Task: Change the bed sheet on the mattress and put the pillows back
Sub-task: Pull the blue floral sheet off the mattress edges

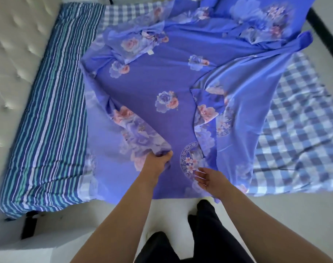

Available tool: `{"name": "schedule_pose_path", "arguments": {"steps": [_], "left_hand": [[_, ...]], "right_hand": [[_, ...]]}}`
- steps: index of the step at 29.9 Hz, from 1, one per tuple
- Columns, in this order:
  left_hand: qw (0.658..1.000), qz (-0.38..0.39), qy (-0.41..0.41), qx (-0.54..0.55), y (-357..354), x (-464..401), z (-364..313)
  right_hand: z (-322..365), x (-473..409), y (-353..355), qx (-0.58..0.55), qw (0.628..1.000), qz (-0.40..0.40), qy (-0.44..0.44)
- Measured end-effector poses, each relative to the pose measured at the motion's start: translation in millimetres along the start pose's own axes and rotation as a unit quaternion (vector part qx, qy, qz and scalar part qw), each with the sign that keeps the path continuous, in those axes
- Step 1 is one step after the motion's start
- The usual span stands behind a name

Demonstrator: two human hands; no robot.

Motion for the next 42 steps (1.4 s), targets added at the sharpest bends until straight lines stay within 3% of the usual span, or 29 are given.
{"name": "schedule_pose_path", "arguments": {"steps": [3,5,7,9,10,11,13,14,16,18,20,22,25,28,31,36,39,42], "left_hand": [[0.992,0.008,-0.04,-0.117,-76,-10,-19],[0.979,0.032,-0.065,-0.19,-125,-8,-38],[0.981,0.03,-0.06,-0.184,-160,-3,-61],[0.982,-0.019,-0.118,-0.148,-159,-16,-90],[0.996,0.021,-0.087,0.012,-172,-20,-91],[0.983,0.07,-0.065,0.155,-183,-18,-97],[0.986,0.087,-0.02,0.137,-180,-1,-118],[0.973,0.132,0.063,0.181,-192,1,-118],[0.962,0.032,0.071,0.261,-156,-12,-120],[0.937,-0.034,0.05,0.344,-125,-23,-113],[0.928,-0.11,0.038,0.355,-97,-25,-99],[0.923,-0.151,0.032,0.352,-73,-28,-88],[0.926,-0.17,0.024,0.337,-60,-21,-78],[0.944,-0.163,0.046,0.283,-65,-16,-60],[0.957,-0.151,0.034,0.245,-75,-16,-47],[0.967,-0.214,-0.023,0.139,-83,-26,-47],[0.961,-0.273,-0.035,-0.007,-89,-48,-61],[0.961,-0.261,-0.018,-0.089,-114,-83,-68]], "right_hand": [[60,-6,17,0.19,0.977,0.048,0.082],[90,2,7,0.366,0.913,0.12,0.134],[105,-1,1,0.48,0.845,0.15,0.182],[124,-4,0,0.461,0.854,0.112,0.214],[138,-9,3,0.407,0.883,0.071,0.222],[154,-11,7,0.339,0.911,0.04,0.232],[187,-12,8,0.165,0.957,0.036,0.235],[203,-15,10,0.095,0.963,0.036,0.249],[230,-11,14,0.113,0.946,0.006,0.305],[241,-4,6,0.234,0.907,0.013,0.35],[235,2,-11,0.356,0.857,0.056,0.369],[220,-1,-17,0.419,0.83,0.078,0.361],[200,-20,3,0.378,0.868,0.031,0.32],[177,-42,36,0.263,0.939,-0.027,0.221],[158,-57,60,0.179,0.976,-0.029,0.117],[173,-96,82,0.083,0.995,-0.039,0.039],[204,-131,84,0.039,0.997,-0.057,0.026],[243,-165,79,0.062,0.994,-0.08,0.031]]}}
Point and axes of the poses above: each hand's wrist, its own x-axis away from the middle knuckle, its own y-axis out of the back of the hand, z = x × y, the point moved 7 cm from there along -x, towards the middle knuckle, and after that the axes turned 5 degrees about -z, right-handed, at the moved point
